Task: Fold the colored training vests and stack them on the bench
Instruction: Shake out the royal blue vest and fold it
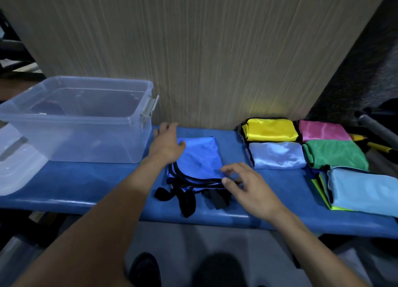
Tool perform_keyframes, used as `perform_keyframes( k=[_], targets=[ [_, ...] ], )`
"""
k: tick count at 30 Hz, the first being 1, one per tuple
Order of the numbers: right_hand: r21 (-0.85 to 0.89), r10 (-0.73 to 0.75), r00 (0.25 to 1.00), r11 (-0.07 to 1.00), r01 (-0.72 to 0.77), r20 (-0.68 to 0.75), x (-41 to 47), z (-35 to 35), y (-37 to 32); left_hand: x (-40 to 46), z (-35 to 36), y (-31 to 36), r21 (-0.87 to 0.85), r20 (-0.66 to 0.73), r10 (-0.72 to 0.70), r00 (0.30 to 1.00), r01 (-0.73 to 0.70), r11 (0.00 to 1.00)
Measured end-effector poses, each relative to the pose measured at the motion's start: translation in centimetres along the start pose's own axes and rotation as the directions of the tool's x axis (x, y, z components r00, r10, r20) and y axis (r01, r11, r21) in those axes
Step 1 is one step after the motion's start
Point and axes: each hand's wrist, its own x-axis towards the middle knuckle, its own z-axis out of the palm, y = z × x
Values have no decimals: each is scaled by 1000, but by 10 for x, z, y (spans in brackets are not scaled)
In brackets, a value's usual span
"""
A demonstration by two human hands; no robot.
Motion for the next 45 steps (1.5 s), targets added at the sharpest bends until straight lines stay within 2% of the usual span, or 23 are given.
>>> perform_keyframes(
  k=[2,4,5,7,9,12,14,16,19,22,25,31,36,39,45],
  targets=[
    [-23,-56,996,998,57,71,-9,-2,-4,-11,-8,12,-76,-27,245,969,-247,966],
    [-131,-104,986,984,121,132,-17,-2,-8,-30,-10,26,-233,167,394,904,-352,906],
    [-242,-116,981,958,152,156,-21,0,-8,-40,-8,31,-249,300,449,842,-385,889],
    [-447,-146,975,870,207,168,-25,10,-6,-55,0,35,-153,481,487,729,-477,866],
    [-460,-146,984,871,176,101,-29,23,-3,-62,8,29,-75,503,508,699,-550,832],
    [-280,-153,984,952,124,-86,-27,32,3,-65,4,21,-106,507,475,719,-495,862],
    [-152,-123,973,984,94,-196,-23,31,7,-67,0,21,-80,522,476,708,-514,854],
    [53,23,961,999,-8,-275,-17,30,6,-70,4,24,-8,516,504,692,-585,811],
    [454,288,927,877,-155,-241,-12,30,-2,-74,15,25,56,434,512,741,-589,806],
    [596,353,912,785,-170,-206,-12,27,-7,-74,19,23,64,363,529,767,-587,807],
    [556,334,916,815,-163,-222,-13,26,-4,-73,21,24,36,318,552,771,-592,805],
    [493,274,934,860,-131,-230,-13,28,-1,-72,23,27,83,336,544,768,-600,796],
    [352,75,985,936,-16,-155,-22,38,-11,-71,22,23,11,330,523,786,-557,830],
    [198,0,979,979,42,-204,-24,50,-13,-71,21,25,-8,341,507,792,-536,844],
    [311,66,969,950,12,-239,-26,52,-14,-73,20,26,16,338,488,805,-523,852]
  ],
)
